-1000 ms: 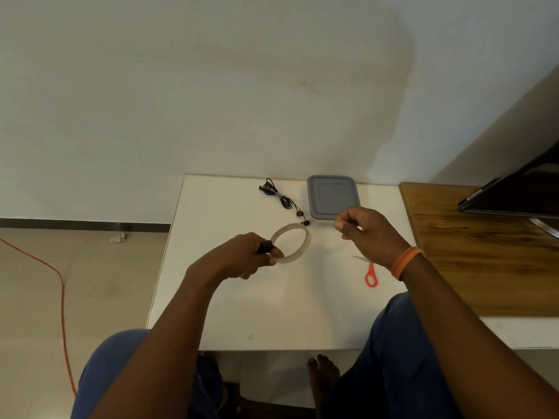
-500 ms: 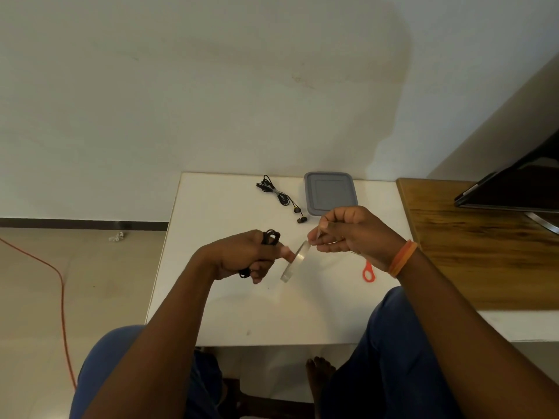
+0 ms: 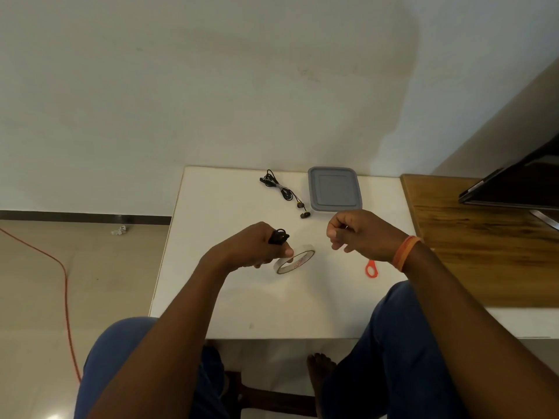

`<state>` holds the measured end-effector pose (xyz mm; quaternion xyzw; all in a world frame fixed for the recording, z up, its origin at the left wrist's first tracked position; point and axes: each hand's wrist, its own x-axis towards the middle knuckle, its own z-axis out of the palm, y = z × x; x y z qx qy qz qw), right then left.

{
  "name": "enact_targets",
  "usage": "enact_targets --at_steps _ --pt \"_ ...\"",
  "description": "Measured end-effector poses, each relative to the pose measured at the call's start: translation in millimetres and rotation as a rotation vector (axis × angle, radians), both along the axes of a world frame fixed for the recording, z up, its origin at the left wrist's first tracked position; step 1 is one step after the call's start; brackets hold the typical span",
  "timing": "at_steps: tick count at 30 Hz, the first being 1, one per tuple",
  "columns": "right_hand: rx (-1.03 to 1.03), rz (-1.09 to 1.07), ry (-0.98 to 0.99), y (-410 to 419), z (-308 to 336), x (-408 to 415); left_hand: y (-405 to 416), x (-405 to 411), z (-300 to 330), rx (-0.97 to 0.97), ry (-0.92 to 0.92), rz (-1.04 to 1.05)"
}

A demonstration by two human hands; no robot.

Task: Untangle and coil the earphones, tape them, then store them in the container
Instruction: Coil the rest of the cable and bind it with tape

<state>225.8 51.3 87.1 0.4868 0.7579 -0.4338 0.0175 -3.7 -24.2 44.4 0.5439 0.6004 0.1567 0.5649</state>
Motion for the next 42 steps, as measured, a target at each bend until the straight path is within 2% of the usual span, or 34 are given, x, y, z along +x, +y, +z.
enact_targets --at_steps 3,8,12,19,23,31,36,38,42 --pt "-0.006 -0.018 -0.031 2 -2 -3 0 1 -7 -0.008 0.054 0.002" --pt "0.003 -0.164 -0.039 11 1 7 1 -6 -11 0.056 0.213 0.034" --pt "-0.033 -0.179 -0.022 12 1 10 0 -9 -17 0.116 0.276 0.036" --pt "-0.085 -0.212 0.008 16 4 20 -4 -18 -29 0.051 0.463 -0.04" --pt "-0.153 -0.218 0.075 14 5 15 -3 -17 -20 0.005 0.371 -0.03" --pt "-0.326 -0.254 0.251 5 18 8 1 -18 -23 -0.014 0.317 -0.033" --pt "-0.354 -0.27 0.275 -4 21 -2 1 -15 -29 0.02 0.271 0.032" --pt "-0.337 -0.261 0.267 -5 23 -4 2 -7 -20 0.11 0.179 0.109" --pt "-0.255 -0.233 0.216 -3 28 -8 4 19 12 0.213 -0.149 0.151"
